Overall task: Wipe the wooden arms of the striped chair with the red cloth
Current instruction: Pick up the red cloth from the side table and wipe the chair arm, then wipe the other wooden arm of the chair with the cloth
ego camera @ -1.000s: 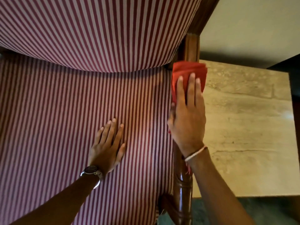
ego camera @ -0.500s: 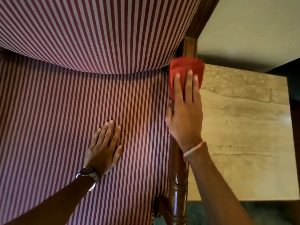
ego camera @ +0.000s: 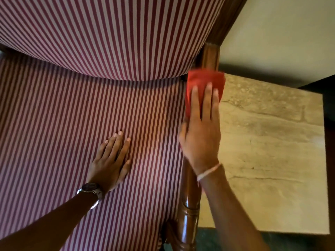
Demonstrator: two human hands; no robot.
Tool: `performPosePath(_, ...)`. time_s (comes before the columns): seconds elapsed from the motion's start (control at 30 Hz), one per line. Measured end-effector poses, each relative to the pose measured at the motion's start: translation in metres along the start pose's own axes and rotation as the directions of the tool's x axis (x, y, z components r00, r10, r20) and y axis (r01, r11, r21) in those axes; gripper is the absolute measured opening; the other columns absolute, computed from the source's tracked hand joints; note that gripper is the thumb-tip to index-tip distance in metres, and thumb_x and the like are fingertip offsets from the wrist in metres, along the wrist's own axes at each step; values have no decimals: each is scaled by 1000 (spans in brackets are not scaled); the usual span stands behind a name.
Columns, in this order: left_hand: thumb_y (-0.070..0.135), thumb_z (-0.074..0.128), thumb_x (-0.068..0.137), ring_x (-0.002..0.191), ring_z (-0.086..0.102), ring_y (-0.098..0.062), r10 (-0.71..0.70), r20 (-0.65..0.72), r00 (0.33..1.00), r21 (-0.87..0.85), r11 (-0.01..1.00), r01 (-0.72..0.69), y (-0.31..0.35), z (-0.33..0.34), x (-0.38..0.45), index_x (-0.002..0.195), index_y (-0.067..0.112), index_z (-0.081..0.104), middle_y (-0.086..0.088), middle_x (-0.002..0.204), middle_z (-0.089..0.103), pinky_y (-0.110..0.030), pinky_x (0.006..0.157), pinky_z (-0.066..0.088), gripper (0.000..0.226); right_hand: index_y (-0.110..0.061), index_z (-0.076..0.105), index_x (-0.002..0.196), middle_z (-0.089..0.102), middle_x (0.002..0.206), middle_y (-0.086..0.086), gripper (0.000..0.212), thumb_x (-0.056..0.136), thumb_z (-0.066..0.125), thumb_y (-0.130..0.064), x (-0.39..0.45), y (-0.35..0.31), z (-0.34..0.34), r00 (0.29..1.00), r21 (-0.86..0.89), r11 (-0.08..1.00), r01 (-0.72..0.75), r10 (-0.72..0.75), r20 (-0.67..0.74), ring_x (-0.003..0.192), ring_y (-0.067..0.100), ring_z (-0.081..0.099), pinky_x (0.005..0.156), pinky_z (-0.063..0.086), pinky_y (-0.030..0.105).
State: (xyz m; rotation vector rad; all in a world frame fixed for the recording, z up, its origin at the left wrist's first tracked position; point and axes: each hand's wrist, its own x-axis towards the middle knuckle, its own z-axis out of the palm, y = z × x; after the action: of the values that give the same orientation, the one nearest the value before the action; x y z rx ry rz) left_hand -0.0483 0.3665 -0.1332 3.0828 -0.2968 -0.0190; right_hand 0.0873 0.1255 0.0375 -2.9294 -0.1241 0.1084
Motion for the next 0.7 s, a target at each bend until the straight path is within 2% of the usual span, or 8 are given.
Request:
performPosePath(0.13, 46, 24, 105, 156, 24, -37, -7, -19, 1000, -7, 1000, 7, 1, 2, 0, 163, 10, 16, -22, 170, 17, -50, 129, 13, 68, -19, 7, 165, -1, 174, 14, 75, 102, 46, -22, 29, 2, 1, 1000, -23, 1000, 6, -7, -27, 161, 33, -2, 129, 20, 51)
performPosePath(0.37, 43, 28, 105, 152, 33, -39, -25, 28, 999, -72, 997, 27, 6, -16, 2, 159, 6, 28, -24, 167, 25, -56, 123, 29, 66, -18, 18, 164, 7, 175, 10, 69, 100, 41, -27, -135, 2, 14, 999, 75, 997, 35, -37, 21, 162, 29, 5, 127, 25, 55)
performPosePath(0.47, 39, 40, 102, 146, 44, -39, -146, 45, 988, -275, 949, 153, 27, -46, 12, 148, 1, 48, -27, 157, 43, -55, 119, 38, 61, -28, 27, 162, 10, 174, -9, 62, 103, 40, -41, -130, 3, 3, 1000, 391, 920, -26, 21, 15, 161, 11, 9, 128, 22, 34)
performPosePath(0.53, 41, 43, 100, 130, 60, -27, -229, 85, 970, -560, 794, 236, 52, -73, 19, 135, 9, 61, -18, 140, 63, -46, 109, 52, 51, -41, 36, 155, 24, 164, -32, 55, 101, 42, -51, -124, 8, -7, 972, 633, 753, -177, 235, -9, 150, -12, 23, 116, 29, 13)
performPosePath(0.57, 46, 42, 100, 116, 66, -14, -247, 155, 957, -714, 641, 281, 66, -91, 24, 129, 21, 64, -7, 127, 70, -37, 99, 58, 44, -45, 41, 150, 34, 155, -36, 51, 100, 45, -55, -121, 13, -11, 933, 706, 665, -244, 360, -16, 141, -19, 32, 110, 34, 12)
performPosePath(0.63, 59, 41, 97, 89, 69, -1, -156, 356, 922, -894, 233, 384, 95, -126, 34, 116, 47, 65, 7, 103, 75, -21, 77, 59, 34, -48, 51, 139, 55, 139, -27, 44, 96, 58, -57, -113, 21, -19, 845, 819, 439, -369, 526, 99, 120, -21, 53, 102, 47, 22)
performPosePath(0.67, 63, 43, 96, 87, 71, -3, -70, 428, 901, -900, 58, 432, 110, -137, 38, 114, 47, 66, 7, 101, 75, -20, 75, 59, 34, -47, 55, 132, 64, 131, -18, 42, 92, 64, -51, -108, 25, -21, 806, 851, 296, -434, 550, 219, 110, -15, 62, 95, 53, 24)
performPosePath(0.7, 64, 48, 95, 91, 73, -5, -11, 464, 886, -886, -38, 463, 123, -144, 41, 116, 44, 67, 8, 103, 76, -21, 77, 60, 34, -44, 59, 128, 71, 124, -8, 41, 88, 69, -40, -104, 29, -21, 775, 852, 194, -486, 546, 318, 106, -6, 69, 89, 56, 26)
